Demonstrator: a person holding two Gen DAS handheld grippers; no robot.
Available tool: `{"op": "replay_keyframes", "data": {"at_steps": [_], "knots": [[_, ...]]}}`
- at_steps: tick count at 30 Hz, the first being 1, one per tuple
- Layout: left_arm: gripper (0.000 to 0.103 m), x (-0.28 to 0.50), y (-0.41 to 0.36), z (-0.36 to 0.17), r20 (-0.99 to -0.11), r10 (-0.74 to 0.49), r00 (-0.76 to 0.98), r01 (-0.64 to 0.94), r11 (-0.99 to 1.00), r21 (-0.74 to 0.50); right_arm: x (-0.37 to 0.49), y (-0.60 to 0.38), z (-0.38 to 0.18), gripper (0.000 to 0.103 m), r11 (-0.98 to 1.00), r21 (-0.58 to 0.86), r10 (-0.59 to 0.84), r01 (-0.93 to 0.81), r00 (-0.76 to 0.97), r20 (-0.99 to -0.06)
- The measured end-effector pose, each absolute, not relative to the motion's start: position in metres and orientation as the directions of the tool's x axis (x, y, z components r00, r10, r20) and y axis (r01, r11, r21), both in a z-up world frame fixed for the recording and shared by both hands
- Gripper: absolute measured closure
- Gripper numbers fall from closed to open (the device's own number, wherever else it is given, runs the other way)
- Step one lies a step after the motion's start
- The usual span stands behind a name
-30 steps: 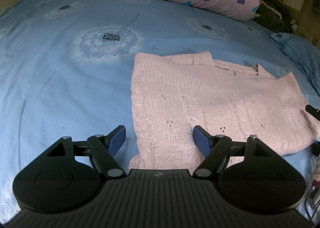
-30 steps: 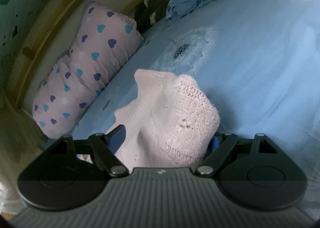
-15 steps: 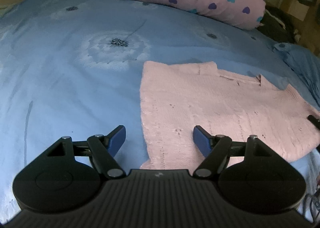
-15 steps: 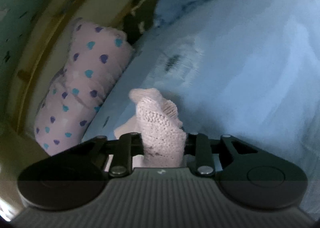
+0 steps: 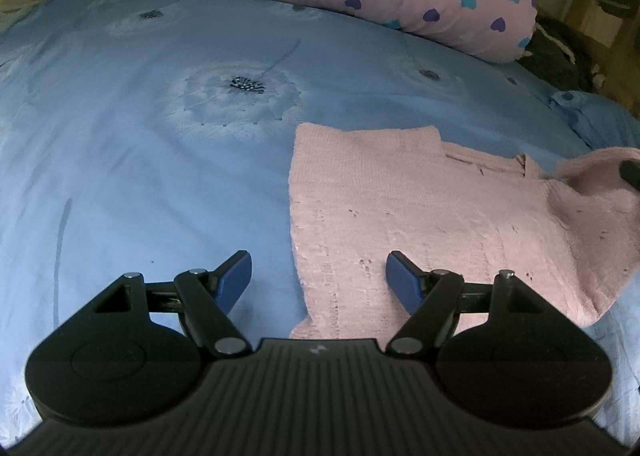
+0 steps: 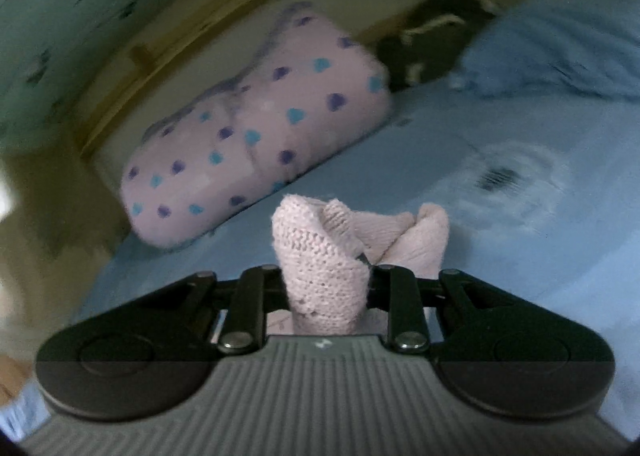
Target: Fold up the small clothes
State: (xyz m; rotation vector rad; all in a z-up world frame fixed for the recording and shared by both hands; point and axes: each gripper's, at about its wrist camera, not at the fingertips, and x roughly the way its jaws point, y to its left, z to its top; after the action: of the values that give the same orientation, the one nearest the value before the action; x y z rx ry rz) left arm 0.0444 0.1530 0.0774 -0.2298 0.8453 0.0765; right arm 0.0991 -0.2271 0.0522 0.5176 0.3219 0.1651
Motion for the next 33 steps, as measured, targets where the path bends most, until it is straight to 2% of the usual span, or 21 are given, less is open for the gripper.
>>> {"op": "replay_keyframes", "data": {"at_steps": [5,12,15,17,20,25,27,30,33], "knots": [[0.024,0.044,0.156,0.077,-0.749,-0.023,0.662,-0.165,0.971,-0.175,0.103,-0.18,0.057,0.076,0.918,0.352,0.291,-0.183,0.913,-0.286],[0.024,0.043,0.162,0.077,-0.751,-0.02,0.66,-0.18,0.966,-0.183,0.109,-0.124,0.028,0.076,0.937,0.197,0.348,-0.289,0.833,-0.431],[0.024,0.043,0.164,0.077,-0.75,-0.017,0.661,-0.187,0.965,-0.187,0.104,-0.108,0.02,0.076,0.938,0.101,0.342,-0.333,0.828,-0.444],[0.024,0.043,0.165,0.077,-0.749,-0.016,0.662,-0.191,0.963,-0.189,0.101,-0.104,0.019,0.076,0.936,0.077,0.341,-0.344,0.829,-0.442],[0.024,0.042,0.168,0.078,-0.747,-0.014,0.665,-0.199,0.96,-0.195,0.107,-0.113,0.023,0.077,0.937,0.144,0.348,-0.318,0.828,-0.44],[0.024,0.041,0.181,0.082,-0.736,-0.008,0.677,-0.227,0.949,-0.219,0.12,-0.132,0.042,0.077,0.914,0.341,0.348,-0.218,0.853,-0.389],[0.024,0.04,0.19,0.084,-0.732,0.0,0.682,-0.248,0.941,-0.231,0.12,-0.128,0.057,0.077,0.901,0.37,0.359,-0.226,0.867,-0.346],[0.024,0.037,0.205,0.087,-0.724,0.012,0.69,-0.287,0.922,-0.258,0.108,-0.108,0.077,0.077,0.883,0.357,0.409,-0.304,0.873,-0.268],[0.024,0.035,0.218,0.088,-0.718,0.022,0.696,-0.32,0.904,-0.283,0.083,-0.068,0.075,0.077,0.846,0.231,0.525,-0.481,0.826,-0.206]]}}
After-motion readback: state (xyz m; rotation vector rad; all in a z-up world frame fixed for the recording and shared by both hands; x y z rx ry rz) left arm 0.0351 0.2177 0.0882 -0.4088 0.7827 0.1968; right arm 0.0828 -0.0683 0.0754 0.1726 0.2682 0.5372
